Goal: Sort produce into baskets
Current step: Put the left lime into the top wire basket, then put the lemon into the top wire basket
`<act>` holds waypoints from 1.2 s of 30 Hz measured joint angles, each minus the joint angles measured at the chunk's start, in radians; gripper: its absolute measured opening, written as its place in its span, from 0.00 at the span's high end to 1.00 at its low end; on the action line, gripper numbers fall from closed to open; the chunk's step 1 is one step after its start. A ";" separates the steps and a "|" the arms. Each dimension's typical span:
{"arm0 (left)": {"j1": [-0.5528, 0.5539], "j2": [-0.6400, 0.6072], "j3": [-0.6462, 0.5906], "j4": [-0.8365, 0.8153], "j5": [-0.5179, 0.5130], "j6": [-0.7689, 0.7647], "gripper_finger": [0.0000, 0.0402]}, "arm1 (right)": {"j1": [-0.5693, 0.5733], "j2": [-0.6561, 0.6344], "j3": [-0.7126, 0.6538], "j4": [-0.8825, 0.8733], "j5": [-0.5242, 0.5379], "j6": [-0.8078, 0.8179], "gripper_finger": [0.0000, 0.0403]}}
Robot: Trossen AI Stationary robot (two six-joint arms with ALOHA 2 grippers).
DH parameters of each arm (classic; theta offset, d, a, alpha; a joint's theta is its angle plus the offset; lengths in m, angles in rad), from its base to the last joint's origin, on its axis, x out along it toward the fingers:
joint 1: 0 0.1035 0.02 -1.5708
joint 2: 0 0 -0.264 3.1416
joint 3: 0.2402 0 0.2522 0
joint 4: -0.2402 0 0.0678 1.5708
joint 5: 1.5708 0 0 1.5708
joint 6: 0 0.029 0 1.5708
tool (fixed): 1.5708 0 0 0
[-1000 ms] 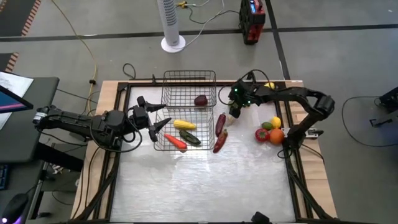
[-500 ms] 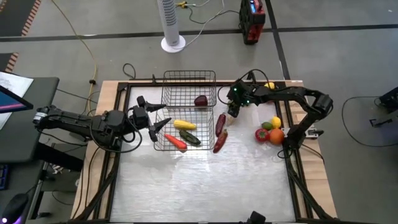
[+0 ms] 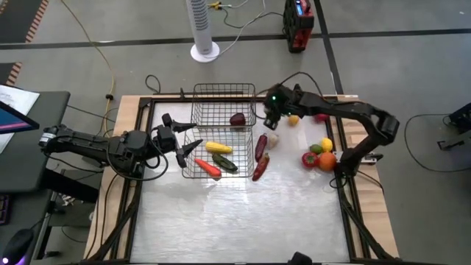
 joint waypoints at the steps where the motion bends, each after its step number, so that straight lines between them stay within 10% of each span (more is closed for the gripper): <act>1: 0.000 0.000 0.000 0.000 0.000 0.000 0.31 | 0.013 -0.008 0.027 0.013 -0.001 0.010 0.38; 15: -0.001 0.000 0.000 0.005 0.003 0.011 0.31 | 0.176 0.126 0.119 0.284 -0.159 0.000 0.29; 30: -0.002 0.000 0.000 0.002 0.010 0.018 0.31 | 0.100 0.035 0.260 -0.193 -0.062 0.039 0.18; 36: -0.002 0.000 0.000 -0.003 0.011 0.007 0.31 | -0.008 -0.125 0.043 -0.274 -0.052 0.161 0.19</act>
